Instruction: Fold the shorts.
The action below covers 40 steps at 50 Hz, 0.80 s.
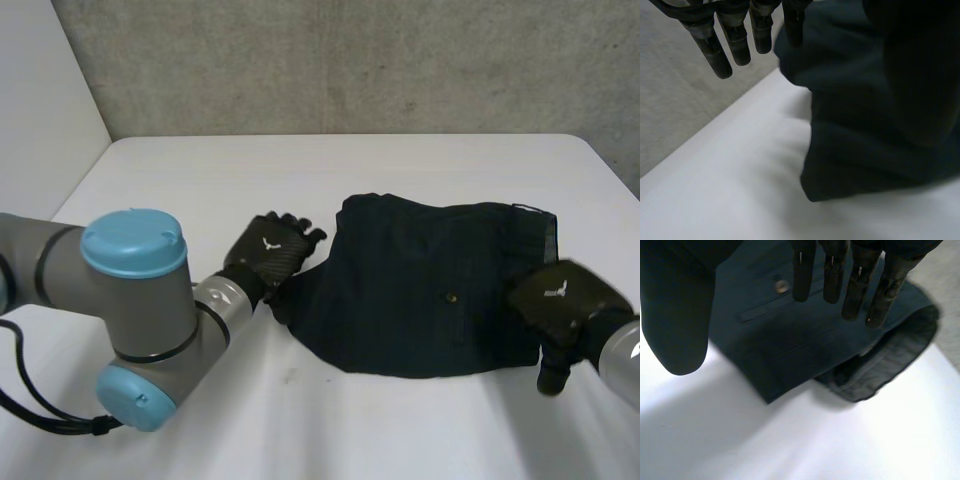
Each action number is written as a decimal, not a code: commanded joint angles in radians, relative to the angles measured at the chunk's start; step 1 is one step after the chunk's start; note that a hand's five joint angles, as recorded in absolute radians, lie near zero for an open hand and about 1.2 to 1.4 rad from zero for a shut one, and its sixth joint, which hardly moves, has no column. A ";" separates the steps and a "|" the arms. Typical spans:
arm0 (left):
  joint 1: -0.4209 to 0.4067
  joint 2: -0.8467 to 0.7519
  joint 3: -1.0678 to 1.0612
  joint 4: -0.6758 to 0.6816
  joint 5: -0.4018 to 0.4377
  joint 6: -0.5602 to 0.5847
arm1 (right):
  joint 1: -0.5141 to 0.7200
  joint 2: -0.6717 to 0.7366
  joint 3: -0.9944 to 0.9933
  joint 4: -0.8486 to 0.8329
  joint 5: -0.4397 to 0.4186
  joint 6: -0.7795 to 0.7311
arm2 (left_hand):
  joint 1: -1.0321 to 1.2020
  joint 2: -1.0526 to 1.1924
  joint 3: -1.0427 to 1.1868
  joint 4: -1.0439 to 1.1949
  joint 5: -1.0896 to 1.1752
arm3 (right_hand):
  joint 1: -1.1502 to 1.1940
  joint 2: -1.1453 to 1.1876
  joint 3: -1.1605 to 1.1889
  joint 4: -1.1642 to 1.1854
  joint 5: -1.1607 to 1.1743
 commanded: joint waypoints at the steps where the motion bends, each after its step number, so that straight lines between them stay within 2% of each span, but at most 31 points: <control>1: 0.000 -0.104 0.071 0.001 0.014 0.030 | -0.006 0.078 0.093 -0.127 -0.076 0.008 | 0.149 0.133 0.128 0.135 0.128 | 0.022 -0.019 -0.035 -0.032 -0.017; 6: -0.002 -0.146 0.111 -0.008 0.009 0.035 | -0.008 0.173 0.126 -0.285 -0.087 0.009 | 0.146 0.130 0.125 0.133 0.125 | -0.095 -0.137 -0.152 -0.149 -0.134; 13: -0.005 -0.192 0.154 -0.008 0.005 0.099 | -0.009 0.268 0.131 -0.432 -0.085 0.011 | 0.146 0.130 0.125 0.133 0.125 | -0.072 -0.113 -0.129 -0.126 -0.111; 25: -0.017 -0.215 0.197 -0.011 -0.044 0.124 | -0.031 0.297 0.117 -0.564 -0.085 0.011 | 0.166 0.151 0.146 0.153 0.145 | 0.210 0.168 0.153 0.156 0.171; 35: -0.020 -0.226 0.208 -0.024 -0.043 0.125 | -0.034 0.371 0.073 -0.570 -0.087 0.008 | 0.234 0.218 0.213 0.221 0.213 | 0.225 0.183 0.168 0.170 0.186; 38: -0.020 -0.226 0.211 -0.033 -0.043 0.125 | -0.039 0.397 0.058 -0.580 -0.085 0.008 | 0.290 0.274 0.269 0.276 0.269 | 0.307 0.265 0.250 0.252 0.268; 40: -0.020 -0.226 0.214 -0.045 -0.040 0.125 | -0.051 0.405 0.045 -0.593 -0.085 0.008 | 0.375 0.359 0.354 0.361 0.354 | 0.547 0.505 0.490 0.493 0.508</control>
